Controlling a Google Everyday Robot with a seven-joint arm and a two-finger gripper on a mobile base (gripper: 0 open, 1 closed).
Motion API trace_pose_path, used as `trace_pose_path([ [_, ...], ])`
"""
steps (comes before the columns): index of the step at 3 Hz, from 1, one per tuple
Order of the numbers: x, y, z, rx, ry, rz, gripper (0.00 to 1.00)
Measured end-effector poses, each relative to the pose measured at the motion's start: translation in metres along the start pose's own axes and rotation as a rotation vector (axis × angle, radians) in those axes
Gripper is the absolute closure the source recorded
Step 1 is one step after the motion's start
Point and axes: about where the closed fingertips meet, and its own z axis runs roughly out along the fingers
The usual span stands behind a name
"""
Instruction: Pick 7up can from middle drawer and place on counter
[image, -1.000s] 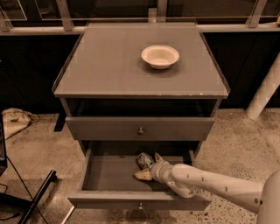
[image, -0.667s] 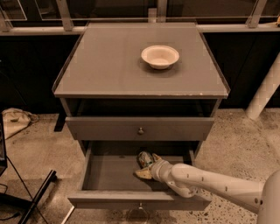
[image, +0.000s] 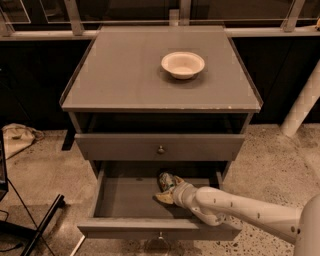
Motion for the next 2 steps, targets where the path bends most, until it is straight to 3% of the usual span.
trace_pose_path([
  [1,-0.003,-0.001,-0.003,0.000,0.000,0.001,1.00],
  [2,-0.001,-0.022,-0.035,-0.013,0.000,0.006,1.00],
])
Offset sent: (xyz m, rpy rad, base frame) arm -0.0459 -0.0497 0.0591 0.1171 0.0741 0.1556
